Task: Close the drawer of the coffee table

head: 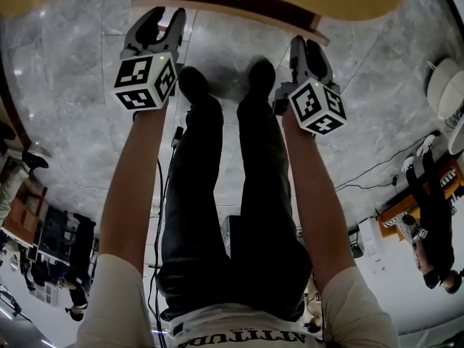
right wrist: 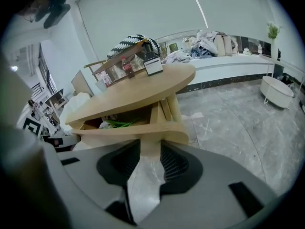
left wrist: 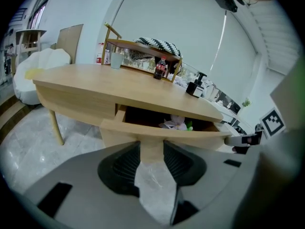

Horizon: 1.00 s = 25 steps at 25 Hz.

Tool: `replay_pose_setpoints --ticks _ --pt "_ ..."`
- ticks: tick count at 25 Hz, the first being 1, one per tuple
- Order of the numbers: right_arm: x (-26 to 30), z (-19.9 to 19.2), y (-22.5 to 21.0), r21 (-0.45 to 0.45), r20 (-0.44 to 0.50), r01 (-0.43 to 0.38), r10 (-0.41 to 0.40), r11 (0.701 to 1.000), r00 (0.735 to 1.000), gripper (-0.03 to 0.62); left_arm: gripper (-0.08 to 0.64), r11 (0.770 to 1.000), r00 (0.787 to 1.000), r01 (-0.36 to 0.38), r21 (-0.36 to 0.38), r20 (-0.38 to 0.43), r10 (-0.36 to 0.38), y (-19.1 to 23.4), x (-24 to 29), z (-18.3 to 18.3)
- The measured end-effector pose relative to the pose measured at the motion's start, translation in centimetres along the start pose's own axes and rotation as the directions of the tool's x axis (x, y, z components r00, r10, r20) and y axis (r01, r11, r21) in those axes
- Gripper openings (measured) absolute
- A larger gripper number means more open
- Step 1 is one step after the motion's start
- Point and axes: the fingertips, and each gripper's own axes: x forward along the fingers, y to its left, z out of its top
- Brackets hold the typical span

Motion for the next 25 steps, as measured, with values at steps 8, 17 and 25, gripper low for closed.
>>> replay_pose_setpoints --ticks 8,17,25 --pt "1.4 0.9 -0.8 -0.115 0.049 0.012 -0.006 0.993 0.999 0.149 0.164 0.998 0.998 -0.035 0.044 0.045 0.033 -0.1 1.8 0.7" --pt "2.0 2.1 -0.8 -0.303 0.095 0.030 -0.002 0.953 0.996 0.138 0.165 0.989 0.989 -0.075 0.127 0.137 0.058 -0.3 2.5 2.1" --pt "4.0 3.6 -1.2 -0.419 0.144 0.060 0.001 0.906 0.990 0.138 0.169 0.981 0.981 -0.085 0.173 0.184 0.053 0.0 4.8 3.7"
